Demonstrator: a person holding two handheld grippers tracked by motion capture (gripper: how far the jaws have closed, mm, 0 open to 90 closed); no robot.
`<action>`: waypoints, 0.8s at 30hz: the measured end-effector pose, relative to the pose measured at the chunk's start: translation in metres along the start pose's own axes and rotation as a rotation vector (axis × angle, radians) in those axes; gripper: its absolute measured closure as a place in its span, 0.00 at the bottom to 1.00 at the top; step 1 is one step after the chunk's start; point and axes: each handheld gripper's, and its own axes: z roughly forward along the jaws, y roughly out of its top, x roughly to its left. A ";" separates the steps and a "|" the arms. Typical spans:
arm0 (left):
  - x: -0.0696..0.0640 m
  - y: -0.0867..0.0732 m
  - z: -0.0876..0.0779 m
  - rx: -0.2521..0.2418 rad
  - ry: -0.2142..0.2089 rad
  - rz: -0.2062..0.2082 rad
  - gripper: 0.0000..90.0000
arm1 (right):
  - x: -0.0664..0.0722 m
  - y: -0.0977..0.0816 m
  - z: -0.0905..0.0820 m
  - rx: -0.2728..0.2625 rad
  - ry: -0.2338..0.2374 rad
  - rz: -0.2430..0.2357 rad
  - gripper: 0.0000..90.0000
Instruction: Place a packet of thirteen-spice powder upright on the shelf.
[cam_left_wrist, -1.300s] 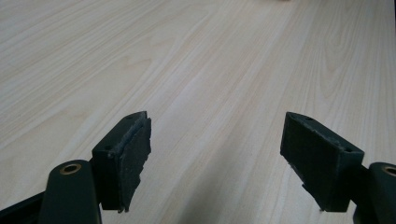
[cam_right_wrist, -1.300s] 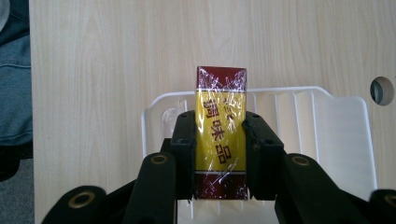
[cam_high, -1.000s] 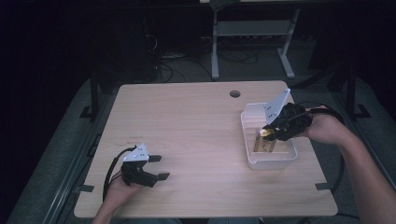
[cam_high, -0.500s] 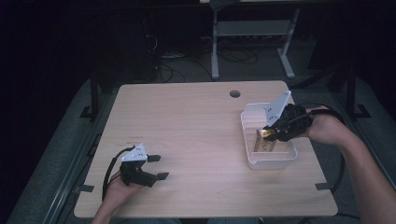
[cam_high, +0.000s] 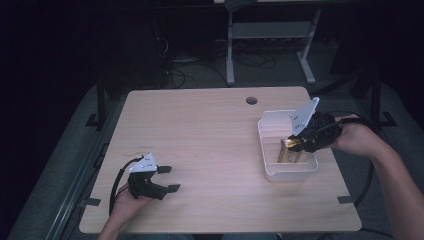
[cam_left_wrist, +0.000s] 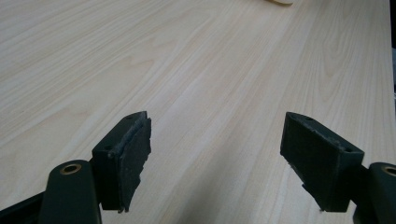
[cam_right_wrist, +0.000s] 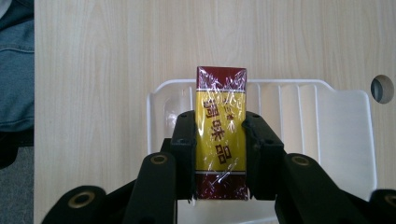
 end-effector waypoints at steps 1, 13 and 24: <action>0.000 0.000 0.000 0.000 0.001 0.000 0.26 | 0.000 0.000 0.001 -0.008 0.002 -0.002 0.75; 0.001 -0.001 -0.002 -0.002 0.000 -0.007 0.26 | 0.001 -0.005 -0.002 -0.008 0.015 -0.009 0.75; 0.002 -0.001 -0.001 -0.006 -0.003 -0.011 0.26 | 0.001 0.002 0.007 0.015 0.043 -0.038 0.75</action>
